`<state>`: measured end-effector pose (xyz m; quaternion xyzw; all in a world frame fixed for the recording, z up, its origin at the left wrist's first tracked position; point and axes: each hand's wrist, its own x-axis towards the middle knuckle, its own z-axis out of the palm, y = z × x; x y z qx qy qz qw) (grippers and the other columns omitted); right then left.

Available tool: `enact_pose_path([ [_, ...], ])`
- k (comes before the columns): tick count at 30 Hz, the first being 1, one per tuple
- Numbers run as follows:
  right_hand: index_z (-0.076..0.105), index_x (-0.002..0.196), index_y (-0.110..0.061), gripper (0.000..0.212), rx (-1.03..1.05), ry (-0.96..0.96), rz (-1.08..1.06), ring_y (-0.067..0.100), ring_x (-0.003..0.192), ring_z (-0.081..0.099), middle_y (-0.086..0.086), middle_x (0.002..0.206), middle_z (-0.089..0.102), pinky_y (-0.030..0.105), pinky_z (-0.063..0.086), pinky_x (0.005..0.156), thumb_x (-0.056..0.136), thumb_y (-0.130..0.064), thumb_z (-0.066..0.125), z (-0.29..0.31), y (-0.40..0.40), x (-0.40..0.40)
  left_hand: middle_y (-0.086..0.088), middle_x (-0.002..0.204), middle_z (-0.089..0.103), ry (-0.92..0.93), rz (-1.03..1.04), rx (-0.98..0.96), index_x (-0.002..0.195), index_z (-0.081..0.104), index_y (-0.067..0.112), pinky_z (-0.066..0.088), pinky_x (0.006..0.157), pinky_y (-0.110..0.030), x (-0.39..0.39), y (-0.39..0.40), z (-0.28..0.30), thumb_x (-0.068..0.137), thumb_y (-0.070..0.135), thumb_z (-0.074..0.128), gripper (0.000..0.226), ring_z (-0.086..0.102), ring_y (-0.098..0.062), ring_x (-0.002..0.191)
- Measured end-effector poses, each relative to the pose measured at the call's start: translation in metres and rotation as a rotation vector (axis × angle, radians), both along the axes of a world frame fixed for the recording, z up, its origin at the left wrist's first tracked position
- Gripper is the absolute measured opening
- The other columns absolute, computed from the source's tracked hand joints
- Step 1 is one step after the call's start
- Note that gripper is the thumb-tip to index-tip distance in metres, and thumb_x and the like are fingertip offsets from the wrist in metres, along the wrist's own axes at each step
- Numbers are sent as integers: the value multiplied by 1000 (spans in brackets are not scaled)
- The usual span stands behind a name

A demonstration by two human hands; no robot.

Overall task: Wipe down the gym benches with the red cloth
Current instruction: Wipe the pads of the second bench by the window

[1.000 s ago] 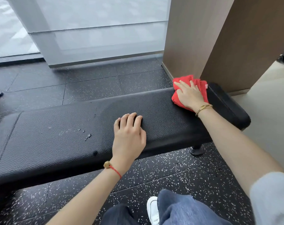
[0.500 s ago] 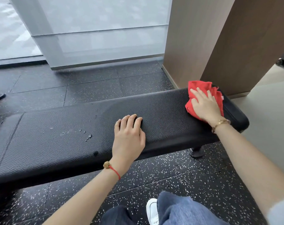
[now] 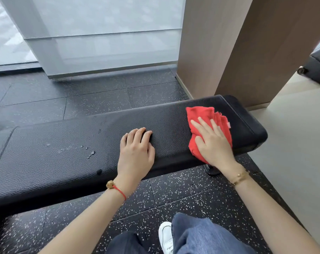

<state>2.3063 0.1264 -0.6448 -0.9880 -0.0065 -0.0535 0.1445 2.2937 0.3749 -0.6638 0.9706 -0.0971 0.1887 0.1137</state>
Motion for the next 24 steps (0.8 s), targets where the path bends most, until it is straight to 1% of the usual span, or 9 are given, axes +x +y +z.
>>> enact_pose_path([
  [3,31,147,-38,52,8,-20,-204,29,148,13,-9,159,23,43,7,122,96,-29,37,0,-38,-5,-4,135,56,7,-2,0,127,58,16,34,111,-46,0,0,0,93,27,41,40,49,-27,127],
  [5,33,147,-36,51,4,-26,-301,32,148,14,-6,159,24,45,7,122,97,-30,37,1,-60,6,-4,136,56,8,-2,1,128,58,16,34,111,-46,0,0,0,93,27,41,40,48,-27,128],
  [8,34,147,-35,50,5,11,-379,35,147,14,-6,160,23,46,7,121,98,-32,33,7,-82,36,-4,135,56,3,2,15,127,58,16,34,110,-47,0,-2,0,93,27,39,41,48,-27,127],
  [10,31,148,-36,49,-3,57,-386,36,147,12,-7,161,19,46,6,121,99,-33,30,12,-85,60,-5,134,56,2,11,26,126,57,16,35,108,-48,0,-3,0,92,28,38,41,48,-28,126],
  [14,26,150,-36,51,-33,124,-288,37,148,8,-6,162,14,46,1,122,99,-34,25,18,-62,107,-4,132,56,1,16,46,124,56,18,36,107,-49,2,-4,-1,91,28,37,40,48,-29,124],
  [17,24,150,-36,51,-43,136,-169,35,148,8,-5,162,13,45,2,122,99,-35,25,18,-30,123,-3,132,56,2,18,54,124,56,19,35,107,-48,2,-4,-1,91,28,38,39,48,-28,124],
  [20,22,151,-36,52,-41,119,9,32,149,7,-5,162,13,43,2,122,99,-33,26,16,7,114,-2,132,56,6,15,41,124,56,19,35,107,-46,1,-4,0,91,28,38,38,49,-27,125],
  [24,22,151,-35,56,-23,76,230,27,150,7,-8,161,15,40,2,123,98,-29,35,15,44,70,-2,134,56,21,-12,-24,125,58,17,34,111,-44,-2,0,3,93,25,43,37,48,-26,128],
])
